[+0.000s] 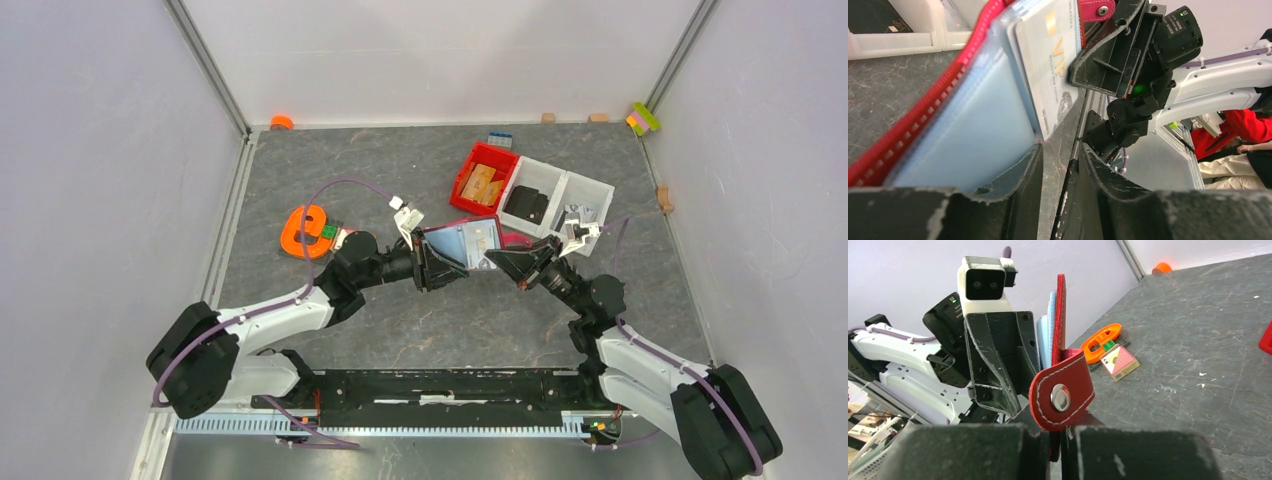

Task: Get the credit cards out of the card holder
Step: Remove the credit card from the card holder.

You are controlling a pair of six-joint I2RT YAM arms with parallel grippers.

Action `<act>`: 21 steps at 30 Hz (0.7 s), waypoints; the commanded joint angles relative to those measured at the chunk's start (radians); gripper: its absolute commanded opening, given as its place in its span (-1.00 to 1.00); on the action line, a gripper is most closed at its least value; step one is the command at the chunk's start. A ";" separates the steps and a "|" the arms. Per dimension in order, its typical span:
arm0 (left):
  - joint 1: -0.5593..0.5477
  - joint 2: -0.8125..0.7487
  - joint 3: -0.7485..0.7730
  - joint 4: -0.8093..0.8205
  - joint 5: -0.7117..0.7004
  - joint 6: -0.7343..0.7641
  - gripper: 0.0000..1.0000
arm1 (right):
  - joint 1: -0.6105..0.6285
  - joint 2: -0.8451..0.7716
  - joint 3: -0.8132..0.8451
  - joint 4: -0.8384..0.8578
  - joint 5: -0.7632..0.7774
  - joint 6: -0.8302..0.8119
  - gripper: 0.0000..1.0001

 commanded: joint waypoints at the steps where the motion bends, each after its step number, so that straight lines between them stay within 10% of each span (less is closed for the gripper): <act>1: -0.002 -0.038 0.027 -0.011 -0.025 0.053 -0.19 | 0.017 0.005 0.022 0.103 -0.033 0.002 -1.00; 21: -0.002 -0.128 -0.017 0.001 -0.074 0.080 0.02 | 0.048 0.041 0.041 0.171 -0.097 0.006 -1.00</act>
